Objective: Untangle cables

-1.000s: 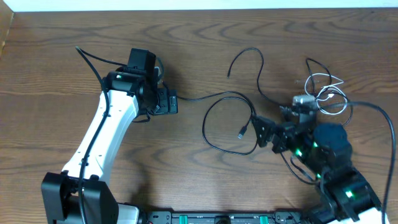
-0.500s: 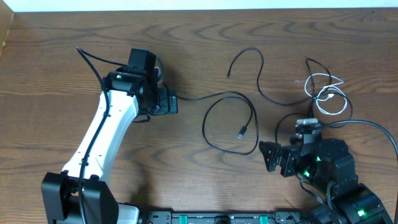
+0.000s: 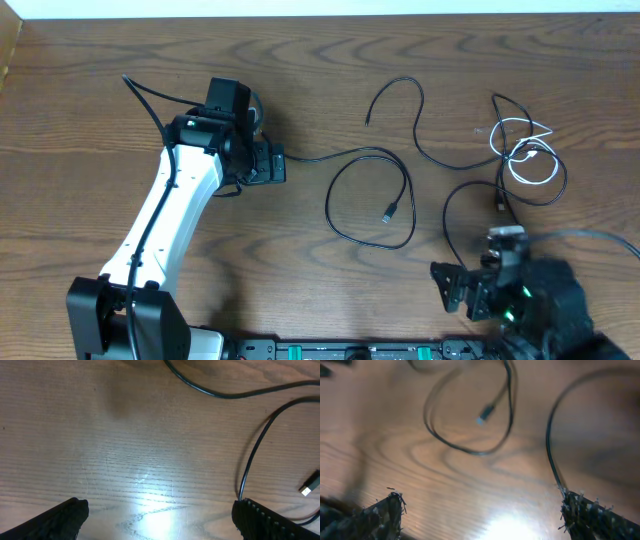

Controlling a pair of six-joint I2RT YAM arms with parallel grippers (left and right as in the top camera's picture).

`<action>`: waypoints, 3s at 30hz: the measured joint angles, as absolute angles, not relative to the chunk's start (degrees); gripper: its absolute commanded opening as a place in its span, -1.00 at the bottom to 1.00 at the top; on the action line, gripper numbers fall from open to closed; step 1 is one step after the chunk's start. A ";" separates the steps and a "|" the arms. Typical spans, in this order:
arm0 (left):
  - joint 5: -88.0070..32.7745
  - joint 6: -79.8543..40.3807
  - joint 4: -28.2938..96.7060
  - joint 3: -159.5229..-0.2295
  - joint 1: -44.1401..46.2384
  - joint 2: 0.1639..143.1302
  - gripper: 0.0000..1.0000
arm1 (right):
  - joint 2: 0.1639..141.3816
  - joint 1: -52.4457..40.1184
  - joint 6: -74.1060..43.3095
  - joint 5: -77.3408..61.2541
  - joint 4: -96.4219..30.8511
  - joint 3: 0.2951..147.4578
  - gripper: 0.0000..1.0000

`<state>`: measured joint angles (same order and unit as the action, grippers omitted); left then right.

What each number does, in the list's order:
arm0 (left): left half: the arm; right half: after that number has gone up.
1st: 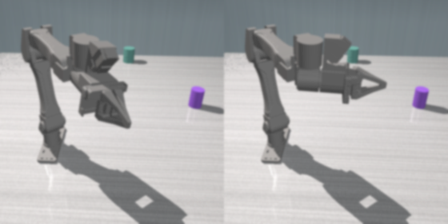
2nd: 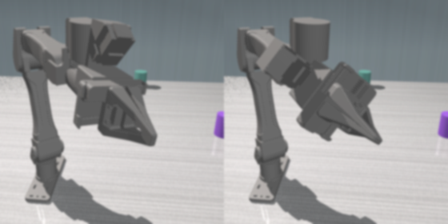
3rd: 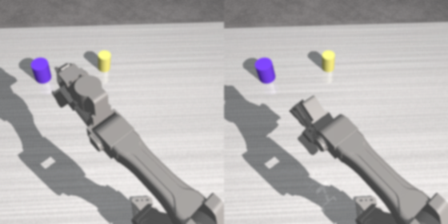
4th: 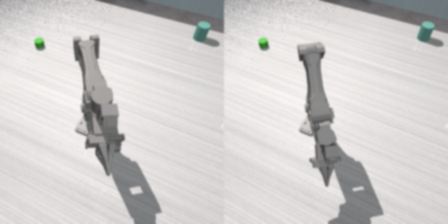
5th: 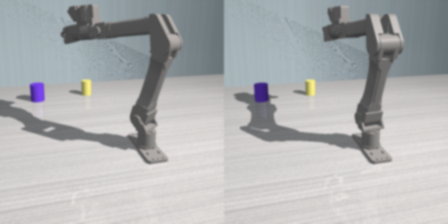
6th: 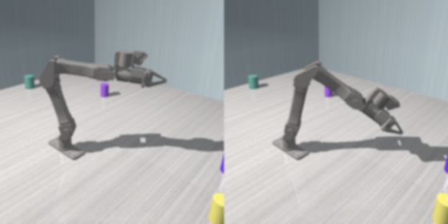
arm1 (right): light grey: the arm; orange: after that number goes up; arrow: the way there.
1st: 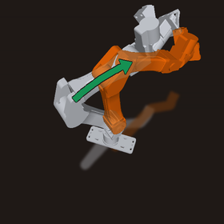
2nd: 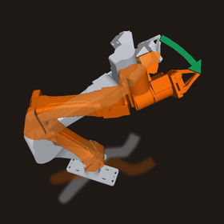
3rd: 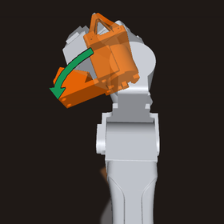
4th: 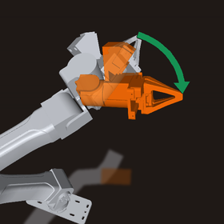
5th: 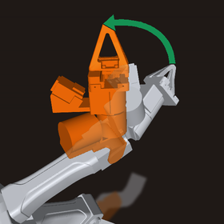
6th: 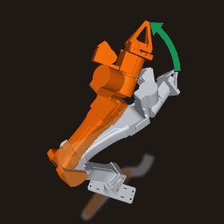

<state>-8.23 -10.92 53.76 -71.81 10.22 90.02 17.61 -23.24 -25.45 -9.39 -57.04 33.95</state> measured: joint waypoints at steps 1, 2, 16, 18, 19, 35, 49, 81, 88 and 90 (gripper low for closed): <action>-8.23 -10.92 53.76 -71.81 10.22 90.02 0.93 | 14.98 -23.24 -25.45 -9.37 -56.75 33.95 0.99; -8.23 -10.92 53.76 -71.81 10.22 90.02 0.93 | 12.78 -23.24 -25.45 -9.39 -56.53 33.95 0.98; -8.23 -10.92 53.76 -71.79 10.22 90.02 0.93 | 0.62 -23.24 -25.56 -9.41 -44.80 32.36 0.98; -8.23 -10.92 53.76 -71.79 10.22 90.02 0.93 | 0.69 -23.24 -25.58 -9.45 -34.57 30.22 0.98; -8.23 -10.92 53.71 -71.79 10.22 90.02 0.93 | 0.69 -23.24 -25.69 -9.41 -30.63 29.52 0.98; -8.25 -10.92 53.76 -71.79 10.22 90.02 0.93 | 0.62 -23.24 -25.65 -9.41 0.93 16.01 0.99; -8.23 -10.92 53.76 -71.79 10.22 90.02 0.93 | 0.62 -23.24 -25.65 -9.41 6.87 3.03 0.98; -8.23 -10.92 53.76 -71.79 10.22 90.02 0.93 | 0.67 -15.16 -6.48 -1.69 -3.99 0.38 0.99; -8.23 -10.92 53.76 -71.79 10.22 90.02 0.93 | 0.67 -11.79 5.82 0.49 -4.01 0.38 0.98; -8.23 -10.92 53.76 -71.79 10.22 90.02 0.93 | 0.67 -11.79 7.46 0.99 -4.01 0.38 0.99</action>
<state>-8.23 -10.92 53.76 -71.79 10.22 90.02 0.67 -11.79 7.46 0.99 -4.01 0.38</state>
